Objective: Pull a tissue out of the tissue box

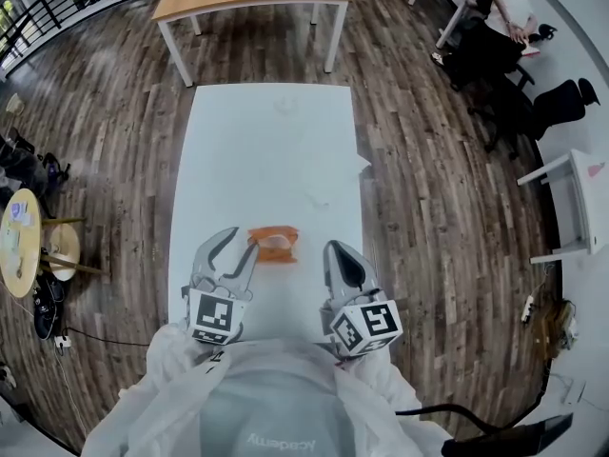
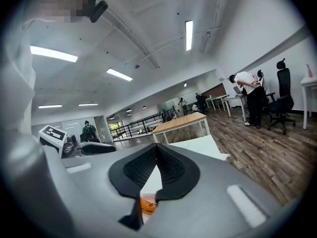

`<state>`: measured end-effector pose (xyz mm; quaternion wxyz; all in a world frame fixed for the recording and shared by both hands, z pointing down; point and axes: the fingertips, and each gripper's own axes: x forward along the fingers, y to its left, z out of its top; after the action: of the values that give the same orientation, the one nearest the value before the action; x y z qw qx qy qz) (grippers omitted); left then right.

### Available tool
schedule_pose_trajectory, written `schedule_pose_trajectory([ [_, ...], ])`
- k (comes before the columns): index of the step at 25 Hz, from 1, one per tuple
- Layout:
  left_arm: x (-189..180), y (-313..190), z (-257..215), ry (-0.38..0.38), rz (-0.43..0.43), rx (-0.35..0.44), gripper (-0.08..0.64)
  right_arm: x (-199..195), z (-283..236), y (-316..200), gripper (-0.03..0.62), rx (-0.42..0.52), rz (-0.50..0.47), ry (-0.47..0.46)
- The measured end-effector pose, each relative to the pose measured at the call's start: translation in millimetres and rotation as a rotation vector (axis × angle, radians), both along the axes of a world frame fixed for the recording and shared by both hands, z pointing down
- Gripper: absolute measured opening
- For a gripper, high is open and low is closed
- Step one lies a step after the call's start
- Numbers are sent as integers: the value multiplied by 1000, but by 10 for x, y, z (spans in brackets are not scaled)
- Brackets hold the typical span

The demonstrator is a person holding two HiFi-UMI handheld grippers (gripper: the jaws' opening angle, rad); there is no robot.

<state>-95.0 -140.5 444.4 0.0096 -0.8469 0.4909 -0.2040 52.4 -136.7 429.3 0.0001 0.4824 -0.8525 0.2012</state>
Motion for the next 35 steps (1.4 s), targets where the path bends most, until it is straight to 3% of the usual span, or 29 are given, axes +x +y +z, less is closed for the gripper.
schedule_pose_trajectory([
  [8,71,18,285,-52,78,-68,224,-9,50,16,2,-17,18,5],
  [19,169,-68,903,-202,156,-150,224,-12,107,41,2,-33,25,6],
  [25,278,-101,1194,-208,194,-215,219,32,159,58,2,-47,34,12],
  [31,324,-137,1474,-296,240,-250,218,52,263,68,2,-70,39,20],
  [35,334,-150,1616,-312,255,-287,216,49,334,81,2,-89,37,25],
])
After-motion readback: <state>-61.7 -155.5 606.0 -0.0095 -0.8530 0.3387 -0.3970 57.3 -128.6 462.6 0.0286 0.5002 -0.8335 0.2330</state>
